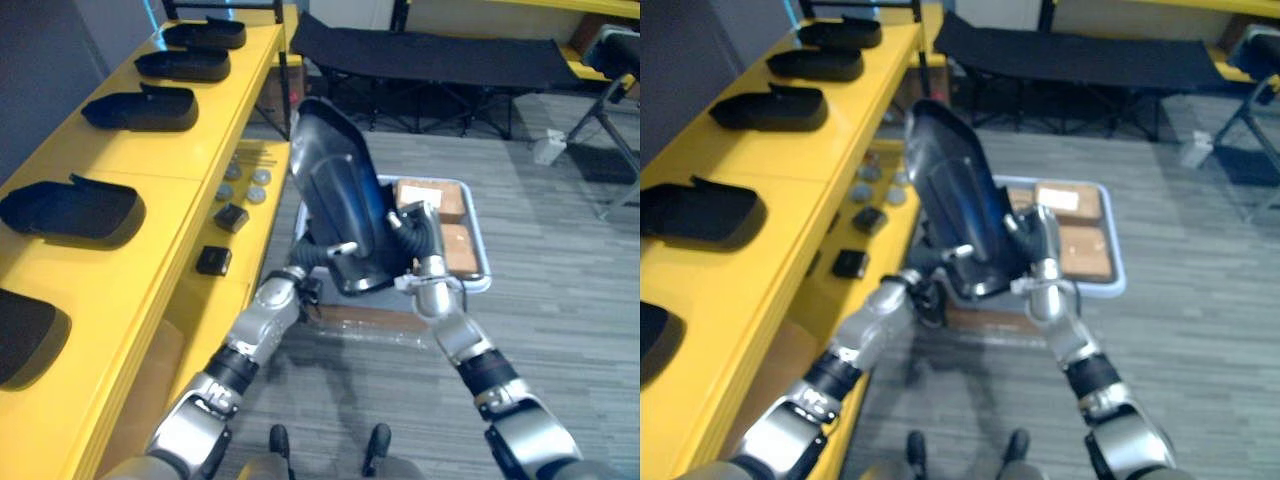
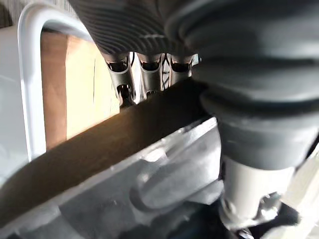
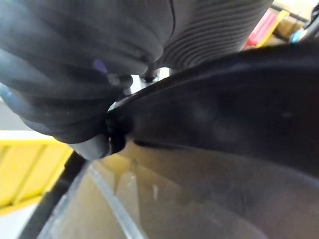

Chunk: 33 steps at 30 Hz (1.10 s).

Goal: Walk over and take plastic housings, then place them on the shelf

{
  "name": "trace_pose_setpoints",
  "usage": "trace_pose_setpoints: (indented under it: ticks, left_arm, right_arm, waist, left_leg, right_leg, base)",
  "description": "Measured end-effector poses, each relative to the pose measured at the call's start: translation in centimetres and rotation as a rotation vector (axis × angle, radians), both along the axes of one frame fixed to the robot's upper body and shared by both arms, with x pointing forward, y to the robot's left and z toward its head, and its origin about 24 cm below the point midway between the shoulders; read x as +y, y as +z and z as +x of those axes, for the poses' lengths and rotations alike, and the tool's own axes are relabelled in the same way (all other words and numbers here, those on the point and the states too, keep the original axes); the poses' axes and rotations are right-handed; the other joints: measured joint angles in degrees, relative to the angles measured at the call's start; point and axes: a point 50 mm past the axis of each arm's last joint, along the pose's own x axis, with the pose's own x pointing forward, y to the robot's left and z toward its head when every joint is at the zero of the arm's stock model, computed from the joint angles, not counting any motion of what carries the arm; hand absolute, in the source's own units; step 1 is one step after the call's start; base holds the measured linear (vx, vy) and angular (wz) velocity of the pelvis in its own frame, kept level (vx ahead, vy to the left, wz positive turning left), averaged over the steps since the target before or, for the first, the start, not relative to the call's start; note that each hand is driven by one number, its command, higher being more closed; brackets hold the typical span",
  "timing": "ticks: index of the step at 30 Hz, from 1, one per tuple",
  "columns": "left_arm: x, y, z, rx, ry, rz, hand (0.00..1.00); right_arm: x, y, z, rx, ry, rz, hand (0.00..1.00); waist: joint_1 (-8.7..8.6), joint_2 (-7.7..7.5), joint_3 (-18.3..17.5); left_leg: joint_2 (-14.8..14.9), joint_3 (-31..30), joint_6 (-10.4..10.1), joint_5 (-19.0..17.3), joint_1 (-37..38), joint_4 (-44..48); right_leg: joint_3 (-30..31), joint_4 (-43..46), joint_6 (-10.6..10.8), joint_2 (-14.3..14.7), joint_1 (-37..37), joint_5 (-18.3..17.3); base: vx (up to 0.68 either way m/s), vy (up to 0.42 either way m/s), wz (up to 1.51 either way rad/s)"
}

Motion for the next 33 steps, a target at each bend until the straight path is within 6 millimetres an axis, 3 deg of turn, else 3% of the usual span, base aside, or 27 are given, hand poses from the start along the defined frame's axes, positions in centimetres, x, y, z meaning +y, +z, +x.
trace_pose_setpoints:
  ticks: [10, 18, 19, 20, 22, 28, 31, 33]
  left_arm:
    - [0.6, 0.9, -0.8, -0.108, 0.160, -0.009, 1.00]
    - [1.6, 1.4, -1.3, -0.202, 0.247, 0.030, 1.00]
    - [1.8, 1.3, -1.5, -0.202, 0.263, 0.023, 1.00]
    - [3.4, 0.0, -2.3, -0.191, 0.331, 0.074, 1.00]
    - [4.5, 0.3, -2.5, -0.201, 0.390, 0.059, 1.00]
    - [6.4, -0.9, -3.8, -0.200, 0.448, 0.137, 1.00]
    - [8.2, -2.0, -5.5, -0.216, 0.557, 0.271, 1.00]
    - [10.5, -2.5, -6.7, -0.229, 0.693, 0.384, 1.00]
  right_arm:
    - [1.4, 0.5, -0.3, -0.024, 0.043, 0.125, 1.00]
    - [2.7, 0.5, -1.7, -0.068, 0.144, 0.214, 1.00]
    - [2.9, 0.2, -2.0, -0.063, 0.164, 0.219, 0.00]
    - [3.5, -2.1, -3.1, 0.052, 0.256, 0.192, 0.00]
    - [4.1, -3.3, -3.8, 0.118, 0.312, 0.180, 0.00]
    - [4.5, -4.5, -4.4, 0.199, 0.374, 0.190, 0.00]
    - [4.2, -2.6, -4.8, 0.172, 0.410, 0.323, 0.00]
    - [2.8, 0.2, -5.0, 0.073, 0.437, 0.433, 0.00]
  waist:
    - [-0.36, 0.07, -0.7]
    - [-0.29, 0.05, -0.7]
    - [-0.29, -0.01, -0.7]
    - [-0.10, -0.53, -2.0]
    - [0.33, -0.81, -2.6]
    - [0.36, -0.87, -3.3]
    - [0.39, -0.90, -3.5]
    - [0.45, -1.13, -3.8]
  left_leg:
    - [0.1, 0.2, 0.0, 0.0, 0.3, 0.1]
    - [0.1, 0.1, -0.1, -0.1, 1.0, -0.2]
    - [0.1, 0.1, -0.1, -0.1, 1.0, -0.2]
    - [0.4, -0.2, -0.3, -0.4, 1.2, -0.2]
    - [0.4, -0.3, -0.3, -0.4, 1.3, -0.2]
    - [0.6, -0.7, -0.6, -0.6, 2.0, -0.2]
    - [0.8, -0.6, -0.7, -0.7, 2.0, -0.1]
    - [1.1, -0.5, -1.0, -1.0, 2.0, 0.0]
  right_leg:
    - [0.1, -0.1, 0.3, 0.0, 0.1, -0.5]
    - [-0.2, -0.5, 0.4, 0.0, 0.6, -1.0]
    - [-0.3, -0.5, 0.4, 0.0, 0.6, -1.1]
    - [-0.9, -0.5, 0.2, 0.2, 1.1, -1.4]
    - [-1.1, -0.5, 0.5, 0.1, 1.2, -1.8]
    - [-1.8, -0.5, -0.1, 0.4, 2.1, -2.5]
    - [-1.9, -0.5, -0.2, 0.6, 2.1, -2.7]
    - [-1.9, -0.5, -0.4, 0.9, 2.1, -2.9]
  base:
    - [0.00, -0.001, -0.01]
    - [0.00, 0.000, 0.00]
    - [0.06, -0.018, 0.07]
    - [0.07, -0.021, 0.07]
    - [0.03, -0.010, 0.03]
    - [0.00, -0.004, 0.02]
    - [0.01, -0.005, 0.00]
    - [0.03, -0.023, -0.02]
